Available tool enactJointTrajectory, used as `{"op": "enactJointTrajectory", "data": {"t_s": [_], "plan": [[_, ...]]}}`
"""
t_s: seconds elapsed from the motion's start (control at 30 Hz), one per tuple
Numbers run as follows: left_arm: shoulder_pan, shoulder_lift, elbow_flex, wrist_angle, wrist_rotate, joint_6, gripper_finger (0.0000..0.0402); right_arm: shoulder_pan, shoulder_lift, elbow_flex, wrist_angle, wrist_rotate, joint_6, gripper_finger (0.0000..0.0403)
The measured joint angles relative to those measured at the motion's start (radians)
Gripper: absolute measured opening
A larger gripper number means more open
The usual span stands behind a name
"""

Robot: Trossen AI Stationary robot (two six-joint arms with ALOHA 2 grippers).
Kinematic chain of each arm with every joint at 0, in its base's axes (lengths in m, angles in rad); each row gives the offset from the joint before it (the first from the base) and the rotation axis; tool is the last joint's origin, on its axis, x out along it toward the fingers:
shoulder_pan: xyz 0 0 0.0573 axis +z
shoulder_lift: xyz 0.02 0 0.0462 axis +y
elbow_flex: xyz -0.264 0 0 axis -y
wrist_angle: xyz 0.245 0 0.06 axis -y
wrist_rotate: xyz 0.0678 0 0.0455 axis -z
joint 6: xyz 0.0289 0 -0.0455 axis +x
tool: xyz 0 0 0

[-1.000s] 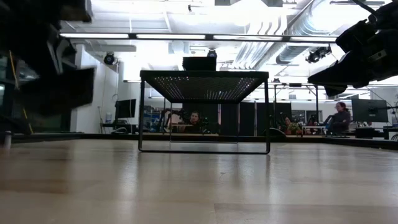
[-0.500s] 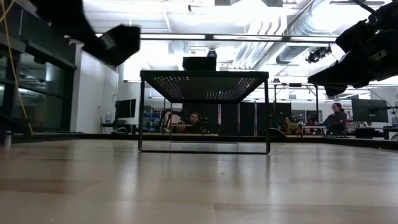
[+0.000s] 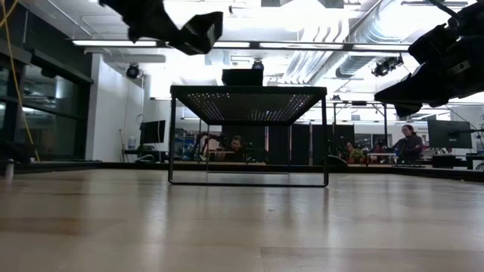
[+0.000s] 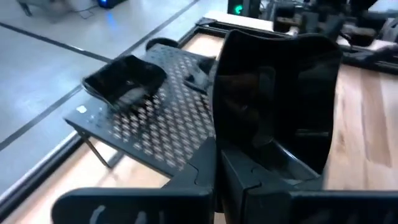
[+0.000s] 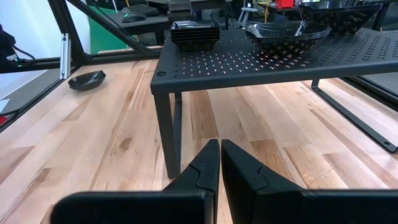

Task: Pick & Place Mini shaped plates
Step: Stack the black distorted square plate on top of the other black distorted square plate on the shelf

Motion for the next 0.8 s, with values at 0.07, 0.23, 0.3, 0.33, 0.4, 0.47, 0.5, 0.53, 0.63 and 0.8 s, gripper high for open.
{"op": "enactJointTrajectory", "data": {"t_s": [0.07,0.23,0.3,0.33,0.4,0.47,0.5,0.53,0.63,0.8], "plan": [[0.092,0.006,0.027,0.000,0.084,0.037,0.0000,0.000,0.000,0.000,0.000,0.000,0.000,0.0012],[0.280,0.026,0.096,-0.004,0.241,0.068,0.0000,0.000,0.000,0.000,0.000,0.000,0.000,0.0012],[0.346,0.045,0.128,-0.007,0.294,0.067,0.0000,0.000,0.000,0.000,0.000,0.000,0.000,0.0012],[0.378,0.058,0.141,-0.018,0.311,0.067,0.0000,0.000,0.000,0.000,0.000,0.000,0.000,0.0012],[0.435,0.091,0.177,-0.015,0.346,0.059,0.0000,0.000,0.000,0.000,0.000,0.000,0.000,0.0012],[0.488,0.131,0.216,-0.014,0.389,0.040,0.0000,0.000,0.000,0.000,0.000,0.000,0.000,0.0012],[0.514,0.156,0.238,-0.015,0.414,0.035,0.0000,0.000,0.000,0.000,0.000,0.000,0.000,0.0012],[0.538,0.182,0.261,-0.023,0.443,0.026,0.0000,0.000,0.000,0.000,0.000,0.000,0.000,0.0012],[0.594,0.281,0.351,-0.062,0.532,0.005,0.0000,0.000,0.000,0.000,0.000,0.000,0.000,0.0012],[0.650,0.454,0.538,-0.219,0.597,-0.012,0.0000,0.000,0.000,0.000,0.000,0.000,0.000,0.0012]]}}
